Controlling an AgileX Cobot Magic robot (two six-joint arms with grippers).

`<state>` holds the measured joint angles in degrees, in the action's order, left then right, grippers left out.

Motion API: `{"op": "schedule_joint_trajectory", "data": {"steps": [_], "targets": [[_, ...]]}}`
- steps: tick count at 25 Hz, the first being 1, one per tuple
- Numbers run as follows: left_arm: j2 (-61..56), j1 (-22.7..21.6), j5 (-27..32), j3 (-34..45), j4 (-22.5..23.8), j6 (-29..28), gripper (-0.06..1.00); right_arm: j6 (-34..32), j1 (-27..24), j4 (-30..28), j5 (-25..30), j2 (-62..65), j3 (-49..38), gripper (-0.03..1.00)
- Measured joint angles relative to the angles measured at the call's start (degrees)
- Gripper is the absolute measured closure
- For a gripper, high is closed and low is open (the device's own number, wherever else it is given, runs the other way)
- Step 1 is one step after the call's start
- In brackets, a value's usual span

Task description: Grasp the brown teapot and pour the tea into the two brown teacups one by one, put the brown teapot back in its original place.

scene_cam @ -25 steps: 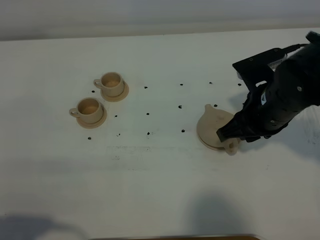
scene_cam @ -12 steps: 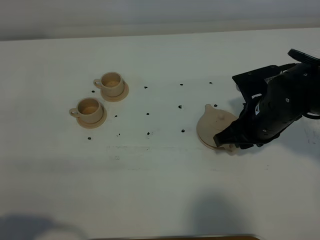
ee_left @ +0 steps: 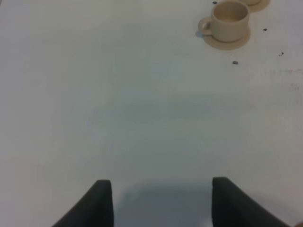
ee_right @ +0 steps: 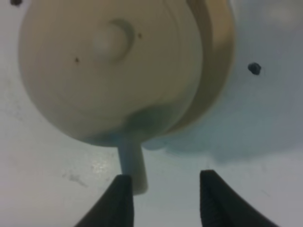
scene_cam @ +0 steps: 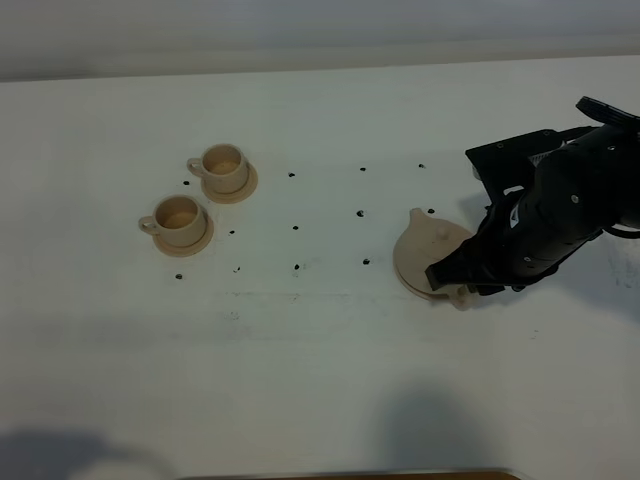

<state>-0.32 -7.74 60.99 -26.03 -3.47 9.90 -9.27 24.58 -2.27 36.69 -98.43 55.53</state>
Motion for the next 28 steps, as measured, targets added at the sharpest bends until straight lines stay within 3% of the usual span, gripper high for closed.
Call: {"op": "schedule_joint_trajectory", "data": {"steps": [28], "targets": [[0.00, 0.00, 0.00, 0.00, 0.00, 0.00, 0.42, 4.11, 0.00, 1.83, -2.71, -2.03, 0.00, 0.59]]}}
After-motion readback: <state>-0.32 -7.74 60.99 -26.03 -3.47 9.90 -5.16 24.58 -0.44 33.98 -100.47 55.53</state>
